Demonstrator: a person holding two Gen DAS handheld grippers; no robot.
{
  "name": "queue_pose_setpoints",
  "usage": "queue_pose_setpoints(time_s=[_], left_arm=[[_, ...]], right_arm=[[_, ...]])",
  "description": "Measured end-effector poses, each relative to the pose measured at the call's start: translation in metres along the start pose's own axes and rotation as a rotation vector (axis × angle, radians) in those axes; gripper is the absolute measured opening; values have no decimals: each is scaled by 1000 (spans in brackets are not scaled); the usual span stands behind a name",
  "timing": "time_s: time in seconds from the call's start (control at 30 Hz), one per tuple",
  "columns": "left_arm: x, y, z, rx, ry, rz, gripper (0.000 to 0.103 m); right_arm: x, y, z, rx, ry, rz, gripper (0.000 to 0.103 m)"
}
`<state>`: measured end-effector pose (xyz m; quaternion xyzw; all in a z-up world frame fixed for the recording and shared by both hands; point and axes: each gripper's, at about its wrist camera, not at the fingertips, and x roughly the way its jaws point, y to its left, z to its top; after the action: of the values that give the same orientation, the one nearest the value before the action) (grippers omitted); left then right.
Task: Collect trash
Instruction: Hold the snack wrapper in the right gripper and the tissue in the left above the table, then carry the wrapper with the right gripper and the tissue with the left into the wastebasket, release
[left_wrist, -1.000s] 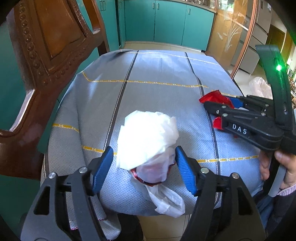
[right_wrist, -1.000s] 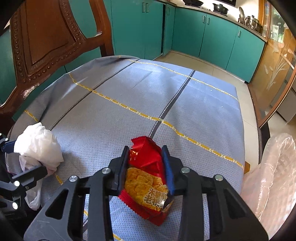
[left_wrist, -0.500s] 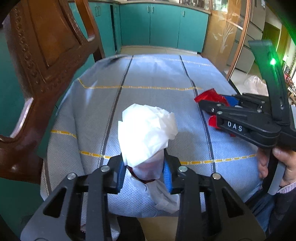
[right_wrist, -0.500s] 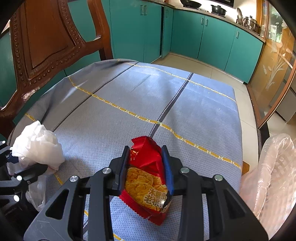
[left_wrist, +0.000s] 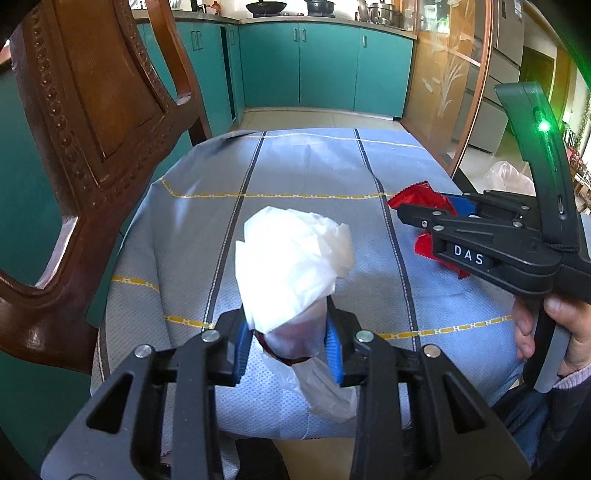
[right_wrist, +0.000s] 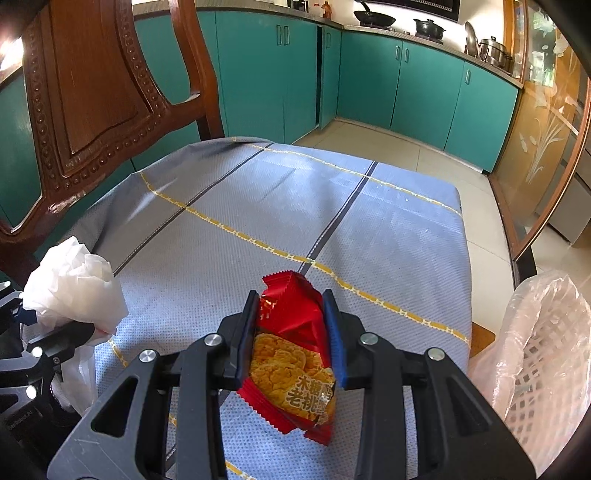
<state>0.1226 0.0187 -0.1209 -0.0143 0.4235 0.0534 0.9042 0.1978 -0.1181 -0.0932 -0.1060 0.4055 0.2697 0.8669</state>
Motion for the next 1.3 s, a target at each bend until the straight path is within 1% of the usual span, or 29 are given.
queue_pose_setpoints(time_s=[0.13, 0.3, 0.43, 0.63, 0.8, 0.93, 1.0, 1.07, 1.13, 1.2, 1.3], left_arm=[[1, 0, -1, 2, 5, -5, 34], [2, -1, -1, 1, 4, 1, 34], [-2, -2, 0, 3, -14, 11, 34], [-13, -5, 0, 19, -51, 25, 34], [-21, -10, 1, 25, -72, 20, 34], [-24, -16, 3, 36, -84, 6, 34], [-25, -22, 6, 46, -89, -8, 34], [-25, -30, 12, 65, -96, -28, 34], [-28, -44, 21, 87, -121, -59, 34], [-31, -58, 29, 110, -138, -94, 34], [-32, -90, 40, 158, -148, -162, 34]], right_arm=[[0, -2, 0, 20, 9, 50, 35], [0, -1, 0, 16, 6, 27, 35], [-5, 1, 1, 6, -11, 9, 35], [-22, -2, 2, 16, -59, 4, 35], [-44, -18, 1, 56, -114, -29, 35], [-69, -44, -6, 133, -172, -58, 35], [-89, -63, -13, 182, -227, -83, 35], [-115, -85, -27, 234, -302, -122, 35], [-134, -108, -45, 309, -347, -164, 35], [-151, -138, -68, 423, -360, -204, 35], [-168, -177, -99, 583, -345, -245, 35]])
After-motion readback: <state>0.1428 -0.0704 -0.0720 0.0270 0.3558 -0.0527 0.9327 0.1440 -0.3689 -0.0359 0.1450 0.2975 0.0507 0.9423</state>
